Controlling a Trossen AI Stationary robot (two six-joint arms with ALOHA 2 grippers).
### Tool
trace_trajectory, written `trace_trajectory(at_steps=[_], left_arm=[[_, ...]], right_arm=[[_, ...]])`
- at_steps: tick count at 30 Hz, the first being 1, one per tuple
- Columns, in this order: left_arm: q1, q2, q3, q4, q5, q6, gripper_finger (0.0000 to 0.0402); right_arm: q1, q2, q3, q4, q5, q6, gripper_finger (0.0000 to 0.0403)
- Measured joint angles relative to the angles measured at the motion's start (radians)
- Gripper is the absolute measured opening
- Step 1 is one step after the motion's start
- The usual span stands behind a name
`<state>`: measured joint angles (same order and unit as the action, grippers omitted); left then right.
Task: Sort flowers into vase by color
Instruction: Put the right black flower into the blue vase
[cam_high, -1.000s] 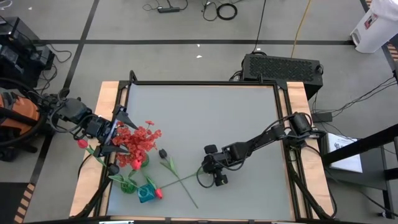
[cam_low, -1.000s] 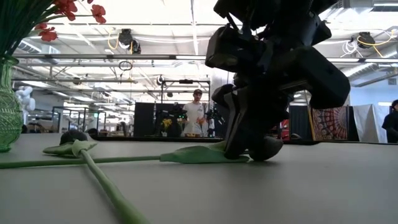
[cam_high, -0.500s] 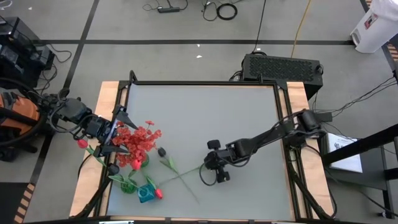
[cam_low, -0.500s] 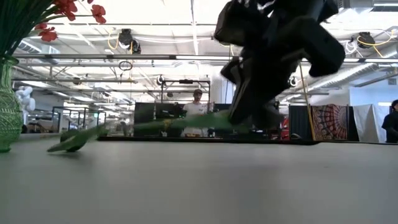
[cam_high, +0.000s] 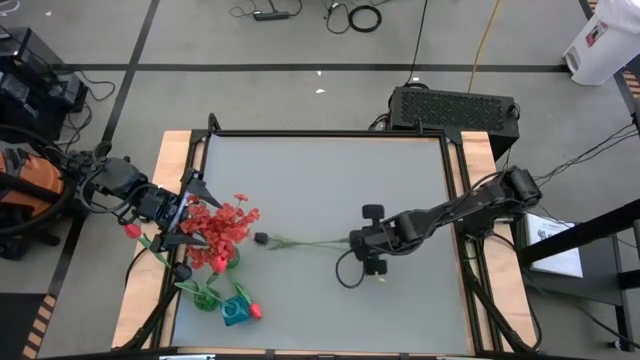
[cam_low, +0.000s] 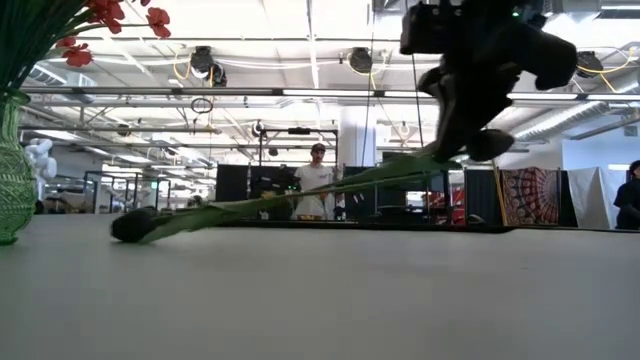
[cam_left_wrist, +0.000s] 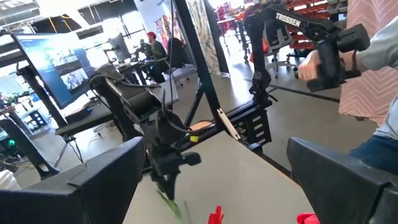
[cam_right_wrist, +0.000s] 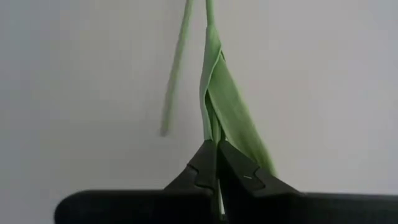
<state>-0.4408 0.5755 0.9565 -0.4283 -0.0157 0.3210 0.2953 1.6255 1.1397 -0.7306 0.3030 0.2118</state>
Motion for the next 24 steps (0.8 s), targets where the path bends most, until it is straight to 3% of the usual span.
trace_trajectory(at_steps=[13,24], left_arm=[[0.0,0.0,0.0,0.0,0.0,0.0,0.0397],[0.0,0.0,0.0,0.0,0.0,0.0,0.0397]], right_arm=[[0.001,-0.048,0.0,-0.332,0.122,0.235,0.0],[-0.002,-0.048,0.0,-0.32,0.249,0.415,0.0]])
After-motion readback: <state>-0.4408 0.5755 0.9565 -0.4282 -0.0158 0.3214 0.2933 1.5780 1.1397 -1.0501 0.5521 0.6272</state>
